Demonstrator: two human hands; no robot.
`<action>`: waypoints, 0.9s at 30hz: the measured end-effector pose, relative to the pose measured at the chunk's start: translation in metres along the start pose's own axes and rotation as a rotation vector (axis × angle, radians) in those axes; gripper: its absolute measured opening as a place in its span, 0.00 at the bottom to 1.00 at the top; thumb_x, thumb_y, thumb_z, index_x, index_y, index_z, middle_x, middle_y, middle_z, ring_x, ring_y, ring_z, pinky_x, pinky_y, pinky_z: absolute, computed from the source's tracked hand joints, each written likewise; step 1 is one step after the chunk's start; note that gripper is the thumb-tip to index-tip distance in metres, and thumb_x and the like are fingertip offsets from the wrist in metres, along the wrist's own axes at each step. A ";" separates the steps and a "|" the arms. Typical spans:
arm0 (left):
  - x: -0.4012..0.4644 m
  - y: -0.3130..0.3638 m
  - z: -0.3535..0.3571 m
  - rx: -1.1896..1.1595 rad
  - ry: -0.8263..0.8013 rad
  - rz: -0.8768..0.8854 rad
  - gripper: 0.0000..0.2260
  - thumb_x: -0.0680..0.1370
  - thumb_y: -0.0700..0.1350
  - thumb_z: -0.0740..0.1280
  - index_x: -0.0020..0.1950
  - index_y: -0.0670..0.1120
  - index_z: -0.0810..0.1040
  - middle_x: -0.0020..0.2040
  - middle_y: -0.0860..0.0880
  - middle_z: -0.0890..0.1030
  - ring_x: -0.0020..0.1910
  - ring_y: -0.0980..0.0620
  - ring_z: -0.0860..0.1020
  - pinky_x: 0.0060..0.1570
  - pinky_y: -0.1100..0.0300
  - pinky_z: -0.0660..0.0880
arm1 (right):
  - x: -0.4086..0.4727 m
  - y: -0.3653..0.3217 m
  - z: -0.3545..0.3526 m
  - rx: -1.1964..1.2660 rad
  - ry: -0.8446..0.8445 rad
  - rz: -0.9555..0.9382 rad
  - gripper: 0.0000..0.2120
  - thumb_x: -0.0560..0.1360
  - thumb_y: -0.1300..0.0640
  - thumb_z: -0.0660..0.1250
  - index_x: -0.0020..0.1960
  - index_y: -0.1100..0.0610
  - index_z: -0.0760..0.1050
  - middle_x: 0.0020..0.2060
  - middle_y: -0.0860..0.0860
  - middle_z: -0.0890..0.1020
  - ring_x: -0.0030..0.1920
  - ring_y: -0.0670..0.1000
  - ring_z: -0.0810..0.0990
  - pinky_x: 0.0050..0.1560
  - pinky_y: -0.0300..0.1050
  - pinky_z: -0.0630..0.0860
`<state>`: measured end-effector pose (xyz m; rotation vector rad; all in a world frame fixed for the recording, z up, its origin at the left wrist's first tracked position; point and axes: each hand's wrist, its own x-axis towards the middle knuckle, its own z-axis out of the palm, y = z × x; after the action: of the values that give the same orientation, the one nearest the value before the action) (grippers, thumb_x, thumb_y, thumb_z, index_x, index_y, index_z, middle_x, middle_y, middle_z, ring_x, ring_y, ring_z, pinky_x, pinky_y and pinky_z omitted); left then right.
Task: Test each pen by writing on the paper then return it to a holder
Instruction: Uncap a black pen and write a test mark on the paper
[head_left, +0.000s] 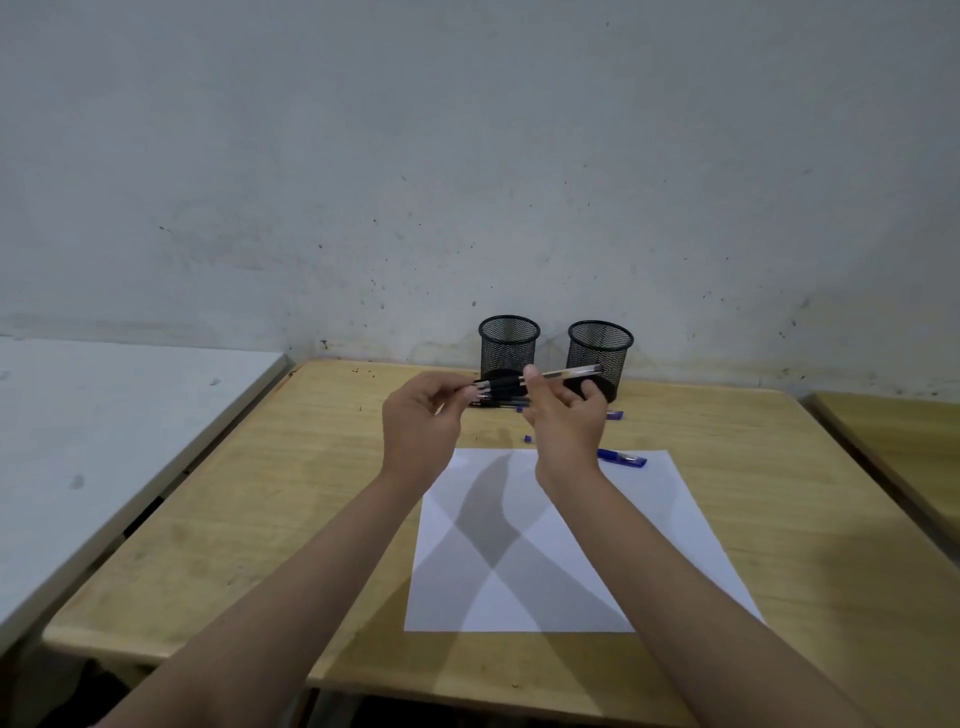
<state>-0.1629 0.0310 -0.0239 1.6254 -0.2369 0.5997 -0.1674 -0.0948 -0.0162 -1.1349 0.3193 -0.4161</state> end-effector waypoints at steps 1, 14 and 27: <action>0.000 0.001 0.000 -0.010 -0.013 -0.008 0.08 0.70 0.35 0.72 0.41 0.49 0.82 0.39 0.51 0.83 0.40 0.52 0.80 0.45 0.60 0.76 | 0.000 0.000 0.001 -0.008 -0.037 -0.001 0.21 0.71 0.56 0.73 0.60 0.60 0.70 0.37 0.49 0.76 0.37 0.45 0.76 0.43 0.42 0.78; 0.006 0.000 -0.015 -0.027 -0.178 -0.027 0.09 0.67 0.32 0.73 0.38 0.47 0.82 0.34 0.57 0.84 0.38 0.56 0.82 0.46 0.63 0.78 | -0.013 0.000 -0.002 -0.284 -0.277 -0.326 0.11 0.77 0.58 0.66 0.36 0.57 0.79 0.28 0.51 0.77 0.32 0.50 0.74 0.40 0.49 0.72; 0.023 0.007 -0.016 0.074 -0.362 0.059 0.14 0.67 0.32 0.73 0.36 0.52 0.81 0.33 0.61 0.83 0.37 0.57 0.80 0.46 0.57 0.77 | -0.022 0.005 -0.008 -0.322 -0.173 -0.549 0.11 0.77 0.57 0.66 0.36 0.47 0.76 0.29 0.64 0.76 0.30 0.51 0.72 0.32 0.44 0.69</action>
<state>-0.1510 0.0501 -0.0061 1.7977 -0.5352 0.3571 -0.1893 -0.0888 -0.0228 -1.5667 -0.0915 -0.7610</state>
